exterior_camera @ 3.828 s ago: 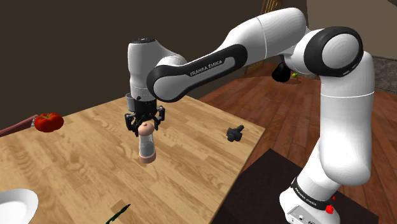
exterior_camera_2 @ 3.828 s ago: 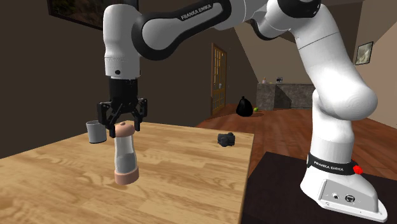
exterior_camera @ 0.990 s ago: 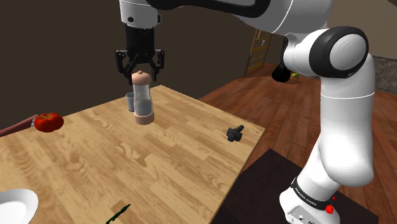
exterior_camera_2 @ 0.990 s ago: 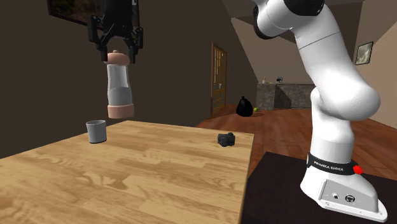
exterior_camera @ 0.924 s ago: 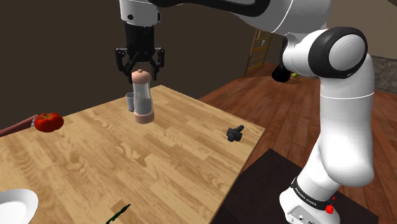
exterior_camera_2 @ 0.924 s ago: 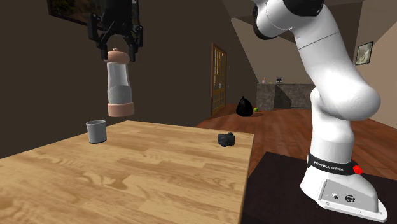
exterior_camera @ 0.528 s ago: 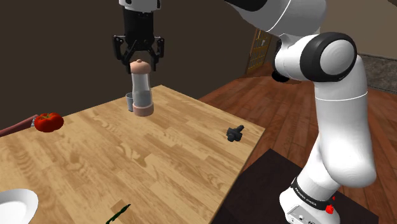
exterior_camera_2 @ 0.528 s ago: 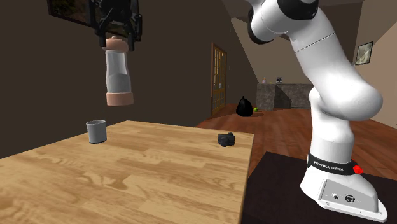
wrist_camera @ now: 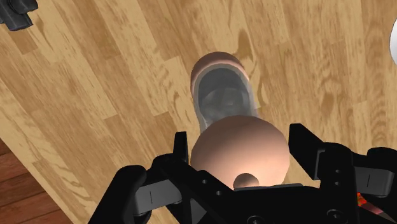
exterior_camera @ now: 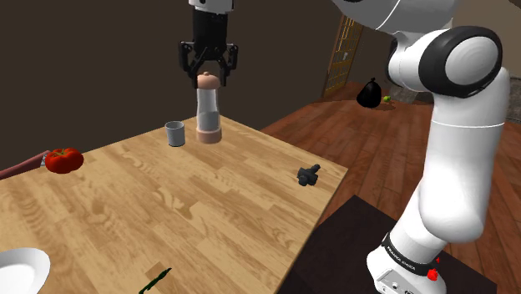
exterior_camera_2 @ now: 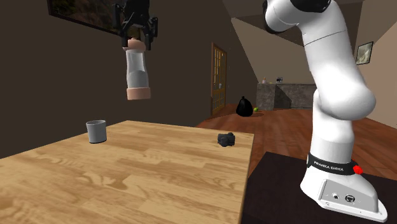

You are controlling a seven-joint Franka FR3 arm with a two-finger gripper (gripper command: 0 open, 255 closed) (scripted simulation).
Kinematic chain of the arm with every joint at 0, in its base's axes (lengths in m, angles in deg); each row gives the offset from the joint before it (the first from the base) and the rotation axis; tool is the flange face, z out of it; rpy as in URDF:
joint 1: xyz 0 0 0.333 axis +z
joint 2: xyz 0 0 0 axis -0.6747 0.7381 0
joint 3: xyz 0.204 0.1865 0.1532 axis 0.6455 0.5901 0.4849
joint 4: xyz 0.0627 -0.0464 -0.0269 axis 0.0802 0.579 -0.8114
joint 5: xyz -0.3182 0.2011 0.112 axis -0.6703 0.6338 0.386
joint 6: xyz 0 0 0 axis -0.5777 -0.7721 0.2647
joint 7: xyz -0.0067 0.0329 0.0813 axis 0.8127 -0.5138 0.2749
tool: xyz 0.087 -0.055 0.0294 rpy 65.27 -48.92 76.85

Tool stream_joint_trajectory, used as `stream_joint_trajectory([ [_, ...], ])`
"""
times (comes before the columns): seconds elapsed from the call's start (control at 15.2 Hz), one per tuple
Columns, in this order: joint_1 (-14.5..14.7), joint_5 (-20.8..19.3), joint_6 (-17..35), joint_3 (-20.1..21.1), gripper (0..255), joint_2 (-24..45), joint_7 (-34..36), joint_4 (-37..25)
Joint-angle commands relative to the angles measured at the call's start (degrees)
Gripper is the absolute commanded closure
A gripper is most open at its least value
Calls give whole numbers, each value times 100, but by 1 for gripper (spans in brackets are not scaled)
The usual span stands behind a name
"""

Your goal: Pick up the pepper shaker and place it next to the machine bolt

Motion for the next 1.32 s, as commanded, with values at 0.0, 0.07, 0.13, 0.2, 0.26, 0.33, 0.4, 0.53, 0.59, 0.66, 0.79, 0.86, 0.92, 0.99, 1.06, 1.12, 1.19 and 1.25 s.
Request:
stream_joint_trajectory([
  [0.0,-320,222,131,-46,255,-385,-268,455],
  [0.07,-466,323,206,-89,255,-553,-416,666],
  [0.13,-603,418,272,-137,255,-710,-568,859],
  [0.2,-732,507,331,-187,255,-857,-721,1038],
  [0.26,-854,590,384,-242,255,-996,-876,1203],
  [0.33,-965,668,431,-306,255,-1126,-1032,1355],
  [0.4,-1067,740,473,-374,255,-1247,-1189,1496],
  [0.53,-1258,867,543,-515,255,-1464,-1501,1744],
  [0.59,-1344,921,572,-591,255,-1560,-1656,1854],
  [0.66,-1427,971,598,-667,255,-1648,-1811,1954],
  [0.79,-1586,1055,642,-820,255,-1802,-2116,2128],
  [0.86,-1661,1090,659,-898,255,-1867,-2267,2202],
  [0.92,-1733,1121,675,-977,255,-1925,-2417,2268],
  [0.99,-1803,1148,688,-1056,255,-1976,-2566,2327],
  [1.06,-1874,1171,700,-1133,255,-2020,-2713,2377],
  [1.12,-1940,1191,710,-1212,255,-2056,-2859,2420],
  [1.19,-2008,1209,718,-1290,255,-2086,-3004,2455],
  [1.25,-2073,1223,724,-1368,255,-2110,-3148,2483],
])
